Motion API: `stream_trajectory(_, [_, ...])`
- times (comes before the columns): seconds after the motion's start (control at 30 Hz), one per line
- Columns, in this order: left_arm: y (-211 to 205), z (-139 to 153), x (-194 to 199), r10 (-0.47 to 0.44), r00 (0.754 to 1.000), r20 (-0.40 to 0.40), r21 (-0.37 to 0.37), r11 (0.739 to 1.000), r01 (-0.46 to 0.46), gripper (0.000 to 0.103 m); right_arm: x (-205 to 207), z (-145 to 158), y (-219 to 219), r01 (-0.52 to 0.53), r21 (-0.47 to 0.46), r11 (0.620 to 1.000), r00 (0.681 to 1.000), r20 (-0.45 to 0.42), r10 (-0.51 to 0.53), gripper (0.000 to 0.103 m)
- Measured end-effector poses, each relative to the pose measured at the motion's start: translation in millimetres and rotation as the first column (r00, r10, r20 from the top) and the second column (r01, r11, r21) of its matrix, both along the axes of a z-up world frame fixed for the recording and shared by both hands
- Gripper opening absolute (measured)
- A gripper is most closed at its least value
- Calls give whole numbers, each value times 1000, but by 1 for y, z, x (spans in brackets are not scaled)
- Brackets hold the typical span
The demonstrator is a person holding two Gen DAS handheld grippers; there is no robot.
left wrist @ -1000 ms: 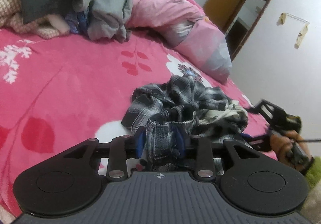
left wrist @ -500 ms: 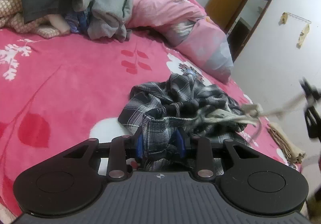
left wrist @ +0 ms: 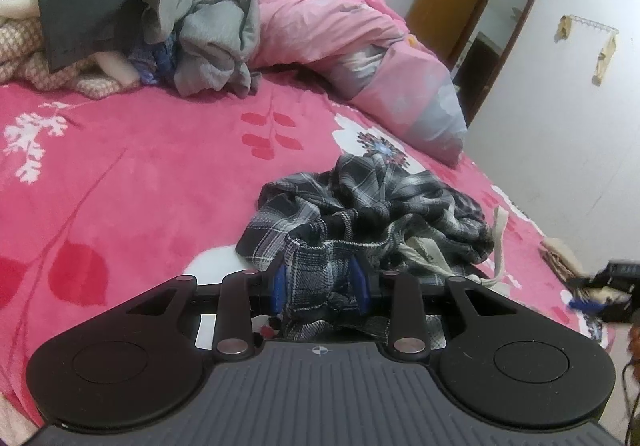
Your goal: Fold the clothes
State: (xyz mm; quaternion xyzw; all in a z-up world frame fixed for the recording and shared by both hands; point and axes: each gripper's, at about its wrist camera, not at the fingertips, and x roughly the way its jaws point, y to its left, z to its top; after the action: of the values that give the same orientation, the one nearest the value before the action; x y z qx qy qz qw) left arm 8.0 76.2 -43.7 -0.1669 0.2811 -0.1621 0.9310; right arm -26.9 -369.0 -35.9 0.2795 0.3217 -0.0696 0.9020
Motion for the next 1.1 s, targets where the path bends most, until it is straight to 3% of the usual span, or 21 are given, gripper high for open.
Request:
stream_trajectory(0.1, [0, 0, 0, 16, 1000, 11, 12, 1000, -17, 32, 6, 18, 18, -57, -27, 998, 990, 125, 60, 55])
stream_trajectory(0.2, [0, 0, 1, 29, 999, 19, 21, 999, -29, 32, 23, 28, 52, -231, -7, 973, 942, 247, 226, 47])
stream_trajectory(0.27, [0, 0, 1, 32, 999, 21, 25, 999, -32, 32, 42, 27, 81, -379, 26, 925, 885, 300, 355, 42])
stream_trajectory(0.37, [-1, 1, 0, 34, 999, 30, 33, 999, -35, 32, 72, 6, 116, -574, 119, 810, 802, 281, 527, 40])
stream_trajectory(0.43, [0, 0, 0, 35, 999, 32, 33, 999, -36, 32, 88, -16, 126, -579, 120, 807, 812, 173, 557, 39])
stream_trajectory(0.53, [1, -1, -1, 28, 999, 41, 37, 999, -29, 32, 95, -42, 103, -429, 75, 900, 903, 8, 430, 38])
stream_trajectory(0.6, [0, -1, -1, 10, 999, 51, 46, 999, -12, 32, 90, -46, 77, -327, 76, 942, 944, -15, 329, 39])
stream_trajectory(0.7, [-1, -4, 0, -24, 998, 61, 53, 998, 21, 32, 84, -44, 47, -257, 173, 951, 966, 23, 257, 40])
stream_trajectory(0.8, [-4, -7, 2, -42, 997, 61, 69, 997, 37, 32, 99, -48, 38, -273, 354, 895, 962, 79, 263, 47])
stream_trajectory(0.93, [-7, -11, 4, -55, 997, 63, 95, 994, 49, 33, 124, -79, 29, -203, 622, 756, 973, 46, 224, 56])
stream_trajectory(1.0, [-9, -13, 5, -62, 996, 63, 108, 993, 55, 33, 140, -91, 29, -177, 677, 714, 972, 7, 235, 57])
stream_trajectory(1.1, [-11, -16, 7, -71, 995, 64, 127, 990, 62, 34, 156, -95, 44, -236, 722, 650, 944, 12, 331, 56])
